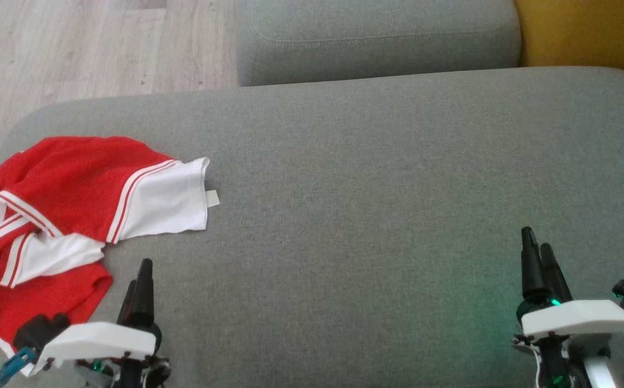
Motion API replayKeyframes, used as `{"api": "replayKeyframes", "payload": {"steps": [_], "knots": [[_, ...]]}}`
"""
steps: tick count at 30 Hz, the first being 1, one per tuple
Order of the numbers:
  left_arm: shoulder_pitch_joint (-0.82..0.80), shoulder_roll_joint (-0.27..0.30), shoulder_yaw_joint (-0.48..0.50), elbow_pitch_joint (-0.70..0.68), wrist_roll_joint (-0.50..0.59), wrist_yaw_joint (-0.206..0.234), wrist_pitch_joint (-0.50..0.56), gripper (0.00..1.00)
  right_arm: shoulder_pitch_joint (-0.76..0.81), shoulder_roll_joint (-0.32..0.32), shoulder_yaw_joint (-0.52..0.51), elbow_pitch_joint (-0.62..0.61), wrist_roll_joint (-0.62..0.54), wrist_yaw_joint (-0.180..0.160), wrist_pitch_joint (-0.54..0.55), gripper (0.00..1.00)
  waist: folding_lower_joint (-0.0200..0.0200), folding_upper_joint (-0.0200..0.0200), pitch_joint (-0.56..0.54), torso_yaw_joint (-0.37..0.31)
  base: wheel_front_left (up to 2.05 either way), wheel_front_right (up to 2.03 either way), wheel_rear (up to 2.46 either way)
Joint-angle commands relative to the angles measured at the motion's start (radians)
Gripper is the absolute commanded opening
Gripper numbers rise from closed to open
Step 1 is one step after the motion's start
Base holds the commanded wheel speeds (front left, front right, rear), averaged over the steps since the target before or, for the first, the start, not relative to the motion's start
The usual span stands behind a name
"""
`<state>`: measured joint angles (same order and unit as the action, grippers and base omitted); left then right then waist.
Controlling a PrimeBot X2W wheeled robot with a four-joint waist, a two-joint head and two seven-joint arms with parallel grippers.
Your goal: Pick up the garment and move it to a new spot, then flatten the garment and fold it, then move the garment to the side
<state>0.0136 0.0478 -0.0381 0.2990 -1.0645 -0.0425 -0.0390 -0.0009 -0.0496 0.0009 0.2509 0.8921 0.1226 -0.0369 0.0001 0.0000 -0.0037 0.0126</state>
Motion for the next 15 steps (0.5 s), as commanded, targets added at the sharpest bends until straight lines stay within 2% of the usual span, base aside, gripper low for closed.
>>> {"api": "replayKeyframes", "payload": {"steps": [1,15], "knots": [[-0.048,0.014,0.007,-0.036,0.033,0.003,-0.013,1.00,-0.049,-0.021,0.019,-0.042,-0.040,0.003,-0.014,1.00,-0.0001,0.0000,0.000,0.001,0.00,0.00,0.00],[-0.048,0.011,0.002,-0.050,0.211,0.004,-0.054,1.00,-0.050,-0.019,0.043,-0.060,-0.243,0.004,-0.055,1.00,-0.0001,0.0000,-0.002,0.003,0.00,0.00,0.00]]}}
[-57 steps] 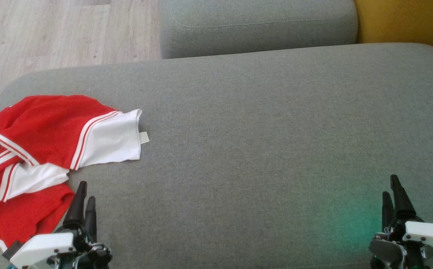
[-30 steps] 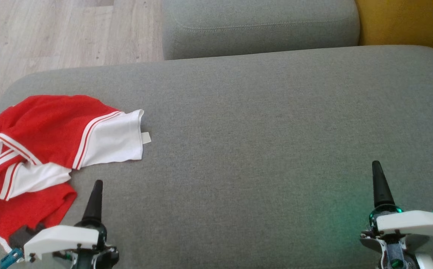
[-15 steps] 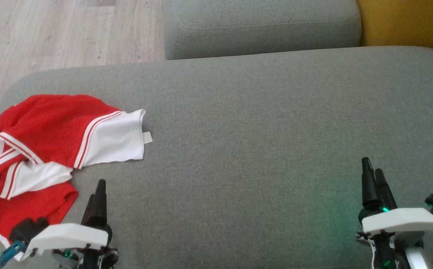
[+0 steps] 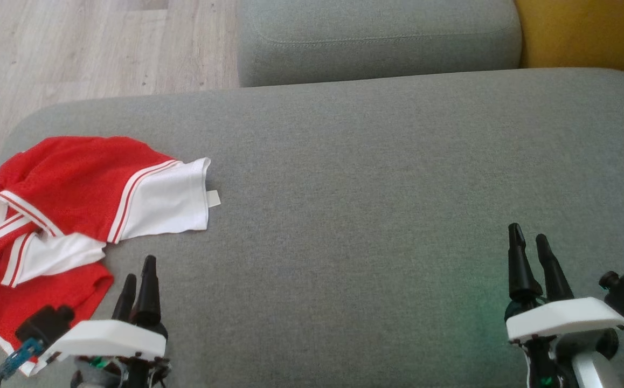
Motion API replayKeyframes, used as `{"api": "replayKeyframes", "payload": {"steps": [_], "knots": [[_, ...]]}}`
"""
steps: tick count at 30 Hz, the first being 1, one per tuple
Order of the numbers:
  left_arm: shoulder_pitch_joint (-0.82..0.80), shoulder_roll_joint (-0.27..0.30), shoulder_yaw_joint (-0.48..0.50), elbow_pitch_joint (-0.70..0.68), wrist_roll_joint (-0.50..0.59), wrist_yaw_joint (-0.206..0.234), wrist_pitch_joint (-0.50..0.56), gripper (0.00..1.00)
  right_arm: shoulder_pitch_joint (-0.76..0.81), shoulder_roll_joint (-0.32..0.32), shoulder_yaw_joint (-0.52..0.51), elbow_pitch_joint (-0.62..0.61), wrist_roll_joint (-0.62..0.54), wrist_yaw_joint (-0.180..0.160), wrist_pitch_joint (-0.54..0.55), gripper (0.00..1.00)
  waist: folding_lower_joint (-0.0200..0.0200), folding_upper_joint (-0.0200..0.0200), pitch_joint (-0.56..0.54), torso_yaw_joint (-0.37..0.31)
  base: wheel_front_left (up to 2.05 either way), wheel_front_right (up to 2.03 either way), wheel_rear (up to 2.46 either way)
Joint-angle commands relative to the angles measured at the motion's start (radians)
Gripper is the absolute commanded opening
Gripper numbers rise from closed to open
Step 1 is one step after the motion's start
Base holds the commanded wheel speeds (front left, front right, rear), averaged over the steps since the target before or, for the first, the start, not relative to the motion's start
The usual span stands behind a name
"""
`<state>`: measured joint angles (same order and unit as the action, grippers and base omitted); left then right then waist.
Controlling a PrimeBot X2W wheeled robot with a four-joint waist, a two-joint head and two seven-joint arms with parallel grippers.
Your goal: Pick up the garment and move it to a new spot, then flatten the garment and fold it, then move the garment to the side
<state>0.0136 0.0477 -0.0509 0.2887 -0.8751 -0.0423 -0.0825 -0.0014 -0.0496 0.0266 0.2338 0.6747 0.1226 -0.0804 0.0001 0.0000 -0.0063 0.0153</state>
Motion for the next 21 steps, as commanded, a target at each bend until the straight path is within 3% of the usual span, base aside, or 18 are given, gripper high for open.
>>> {"api": "replayKeyframes", "payload": {"steps": [1,21], "knots": [[-0.048,0.011,0.014,-0.041,0.035,0.004,-0.014,1.00,-0.049,-0.019,0.019,-0.045,-0.039,0.004,-0.015,1.00,0.0000,0.0000,0.000,0.000,0.00,0.00,0.00],[-0.047,0.010,-0.003,-0.035,0.305,0.000,-0.072,1.00,-0.044,-0.017,0.030,-0.054,-0.313,0.006,-0.074,1.00,0.0000,0.0000,-0.004,0.005,0.00,0.00,0.00]]}}
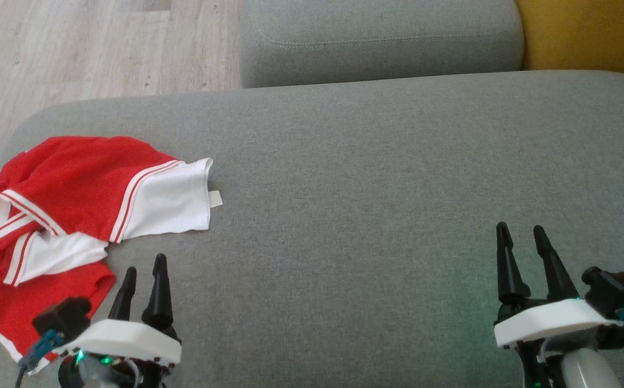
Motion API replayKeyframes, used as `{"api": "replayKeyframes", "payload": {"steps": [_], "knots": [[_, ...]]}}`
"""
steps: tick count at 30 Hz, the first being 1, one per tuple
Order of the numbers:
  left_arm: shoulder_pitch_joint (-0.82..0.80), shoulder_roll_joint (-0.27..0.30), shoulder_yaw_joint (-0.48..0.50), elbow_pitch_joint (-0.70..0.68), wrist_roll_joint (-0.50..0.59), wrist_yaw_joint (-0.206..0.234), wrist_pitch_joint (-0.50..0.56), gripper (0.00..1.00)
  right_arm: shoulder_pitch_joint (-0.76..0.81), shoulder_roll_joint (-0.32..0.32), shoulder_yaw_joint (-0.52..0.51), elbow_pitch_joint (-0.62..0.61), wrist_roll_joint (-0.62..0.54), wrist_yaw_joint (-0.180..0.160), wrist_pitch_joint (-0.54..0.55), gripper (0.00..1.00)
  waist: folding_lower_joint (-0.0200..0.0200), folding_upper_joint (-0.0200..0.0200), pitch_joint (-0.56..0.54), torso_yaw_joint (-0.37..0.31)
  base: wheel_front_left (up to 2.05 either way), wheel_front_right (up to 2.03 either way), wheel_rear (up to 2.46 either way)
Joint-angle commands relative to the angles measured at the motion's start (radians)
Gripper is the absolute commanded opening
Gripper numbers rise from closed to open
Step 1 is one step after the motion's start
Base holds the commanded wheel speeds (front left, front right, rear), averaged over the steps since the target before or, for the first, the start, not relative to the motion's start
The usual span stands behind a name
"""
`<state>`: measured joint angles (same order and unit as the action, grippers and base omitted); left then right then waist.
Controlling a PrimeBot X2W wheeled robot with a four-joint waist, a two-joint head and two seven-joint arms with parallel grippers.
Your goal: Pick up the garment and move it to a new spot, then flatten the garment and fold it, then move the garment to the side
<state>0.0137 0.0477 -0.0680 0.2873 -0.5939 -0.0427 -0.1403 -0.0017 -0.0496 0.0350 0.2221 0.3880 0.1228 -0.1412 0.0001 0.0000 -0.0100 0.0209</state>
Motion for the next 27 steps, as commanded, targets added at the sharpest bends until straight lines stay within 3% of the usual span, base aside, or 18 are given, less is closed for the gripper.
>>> {"api": "replayKeyframes", "payload": {"steps": [1,27], "knots": [[-0.047,0.010,0.013,-0.034,0.037,0.000,-0.017,1.00,-0.044,-0.017,0.021,-0.042,-0.040,0.006,-0.016,1.00,-0.0001,0.0000,0.000,0.000,0.00,0.00,0.00],[-0.037,0.011,0.026,-0.027,0.371,0.017,-0.093,1.00,-0.035,-0.006,0.001,-0.016,-0.340,0.007,-0.092,1.00,-0.0001,0.0000,-0.004,0.007,0.00,0.00,0.00]]}}
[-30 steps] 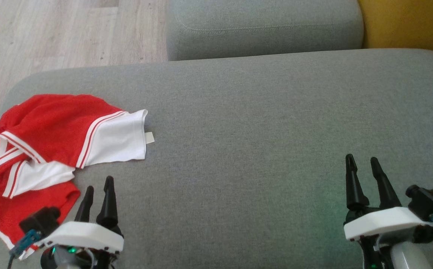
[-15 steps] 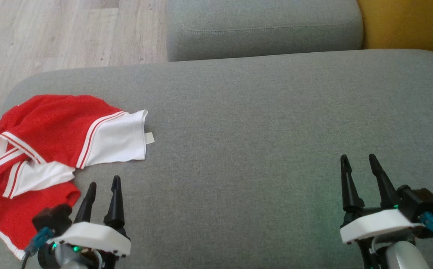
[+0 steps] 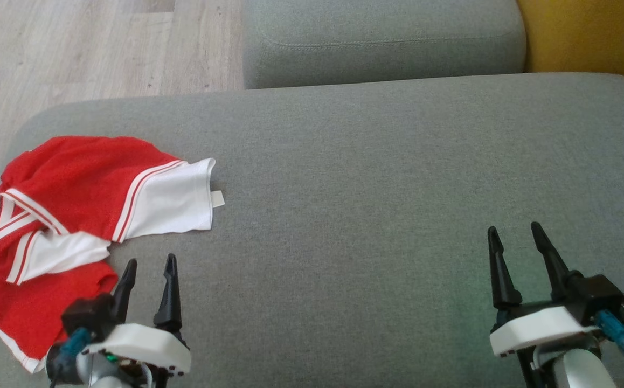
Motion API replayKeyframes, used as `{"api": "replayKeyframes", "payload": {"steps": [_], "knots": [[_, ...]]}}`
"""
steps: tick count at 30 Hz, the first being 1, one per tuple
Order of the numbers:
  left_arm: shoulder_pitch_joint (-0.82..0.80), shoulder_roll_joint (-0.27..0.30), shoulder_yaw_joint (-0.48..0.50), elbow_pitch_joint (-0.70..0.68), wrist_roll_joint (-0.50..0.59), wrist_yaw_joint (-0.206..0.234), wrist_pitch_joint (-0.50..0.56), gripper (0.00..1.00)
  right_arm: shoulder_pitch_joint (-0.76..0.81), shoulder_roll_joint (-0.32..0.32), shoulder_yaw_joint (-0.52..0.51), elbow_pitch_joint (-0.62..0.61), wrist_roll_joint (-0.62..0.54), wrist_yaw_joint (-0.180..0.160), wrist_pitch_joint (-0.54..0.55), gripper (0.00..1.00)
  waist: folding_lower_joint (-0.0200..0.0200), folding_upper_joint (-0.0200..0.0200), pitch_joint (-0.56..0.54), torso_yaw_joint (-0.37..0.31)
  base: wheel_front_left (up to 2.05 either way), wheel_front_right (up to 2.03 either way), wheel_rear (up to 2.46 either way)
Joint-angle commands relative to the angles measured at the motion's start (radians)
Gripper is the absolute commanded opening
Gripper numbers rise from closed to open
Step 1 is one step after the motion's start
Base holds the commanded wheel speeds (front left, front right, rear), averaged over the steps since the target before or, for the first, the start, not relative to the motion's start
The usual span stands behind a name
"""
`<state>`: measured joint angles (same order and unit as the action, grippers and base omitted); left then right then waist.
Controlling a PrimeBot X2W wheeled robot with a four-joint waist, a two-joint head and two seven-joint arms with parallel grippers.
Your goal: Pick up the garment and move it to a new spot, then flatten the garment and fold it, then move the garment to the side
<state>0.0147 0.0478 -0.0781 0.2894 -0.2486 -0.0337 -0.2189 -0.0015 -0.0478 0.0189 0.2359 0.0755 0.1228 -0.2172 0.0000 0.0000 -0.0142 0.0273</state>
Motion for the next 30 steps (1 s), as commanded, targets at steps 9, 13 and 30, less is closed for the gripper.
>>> {"api": "replayKeyframes", "payload": {"steps": [9,13,30], "knots": [[-0.037,0.010,0.048,-0.020,0.131,0.015,-0.041,1.00,-0.033,-0.004,-0.003,-0.015,-0.085,0.008,-0.043,1.00,0.0000,0.0000,-0.001,0.005,0.00,0.00,0.00],[-0.038,0.009,0.054,-0.019,0.138,0.014,-0.043,1.00,-0.032,-0.003,0.003,-0.011,-0.082,0.008,-0.045,1.00,0.0000,0.0000,-0.001,0.005,0.00,0.00,0.00],[-0.042,0.006,0.065,-0.012,0.133,0.009,-0.043,1.00,-0.030,-0.003,0.036,0.013,0.008,0.008,-0.045,1.00,0.0000,0.0000,0.000,0.008,0.00,0.00,0.00]]}}
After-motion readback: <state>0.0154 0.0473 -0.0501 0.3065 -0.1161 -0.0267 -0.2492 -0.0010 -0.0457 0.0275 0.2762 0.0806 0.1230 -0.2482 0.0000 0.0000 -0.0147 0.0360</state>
